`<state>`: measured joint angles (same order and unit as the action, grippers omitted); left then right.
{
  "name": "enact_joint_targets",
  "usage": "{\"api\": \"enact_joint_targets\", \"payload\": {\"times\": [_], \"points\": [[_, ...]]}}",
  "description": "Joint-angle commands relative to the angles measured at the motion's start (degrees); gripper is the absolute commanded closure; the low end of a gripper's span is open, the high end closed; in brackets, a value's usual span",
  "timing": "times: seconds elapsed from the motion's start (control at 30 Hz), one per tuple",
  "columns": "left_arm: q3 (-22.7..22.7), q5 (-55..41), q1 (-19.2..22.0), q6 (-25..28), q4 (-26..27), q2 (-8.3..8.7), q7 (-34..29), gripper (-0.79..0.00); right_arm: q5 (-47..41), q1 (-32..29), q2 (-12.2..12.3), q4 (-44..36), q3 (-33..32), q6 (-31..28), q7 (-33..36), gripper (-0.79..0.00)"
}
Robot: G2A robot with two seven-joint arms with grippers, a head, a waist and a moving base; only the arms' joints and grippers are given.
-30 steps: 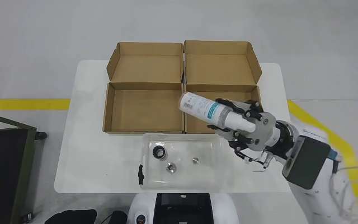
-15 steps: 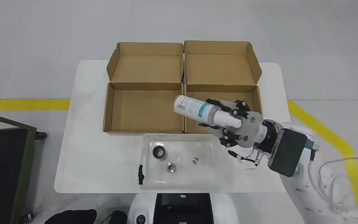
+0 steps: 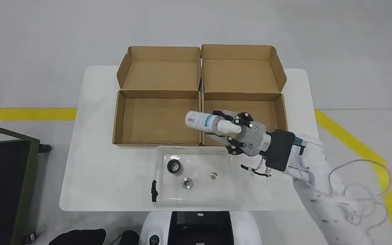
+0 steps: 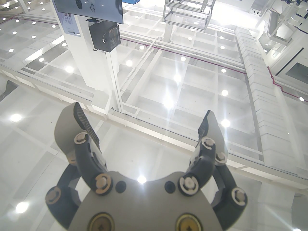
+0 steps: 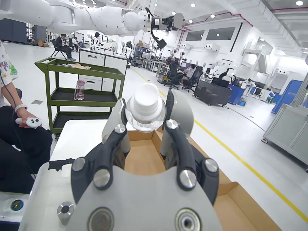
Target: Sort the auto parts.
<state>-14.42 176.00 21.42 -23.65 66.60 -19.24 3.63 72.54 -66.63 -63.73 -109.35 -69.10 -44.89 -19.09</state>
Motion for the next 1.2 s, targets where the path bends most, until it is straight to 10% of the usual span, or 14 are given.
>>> {"api": "enact_joint_targets", "payload": {"times": [0.0,1.17], "points": [[0.0,0.0,0.0,0.0,0.0,0.0,0.0,-0.785,0.24,-0.19,0.0,1.12,0.13,0.21,0.91,0.0],[0.0,0.0,0.0,0.0,0.0,0.0,0.0,-0.785,0.34,5.57,-0.64,19.54,3.79,5.98,26.94,0.0]]}}
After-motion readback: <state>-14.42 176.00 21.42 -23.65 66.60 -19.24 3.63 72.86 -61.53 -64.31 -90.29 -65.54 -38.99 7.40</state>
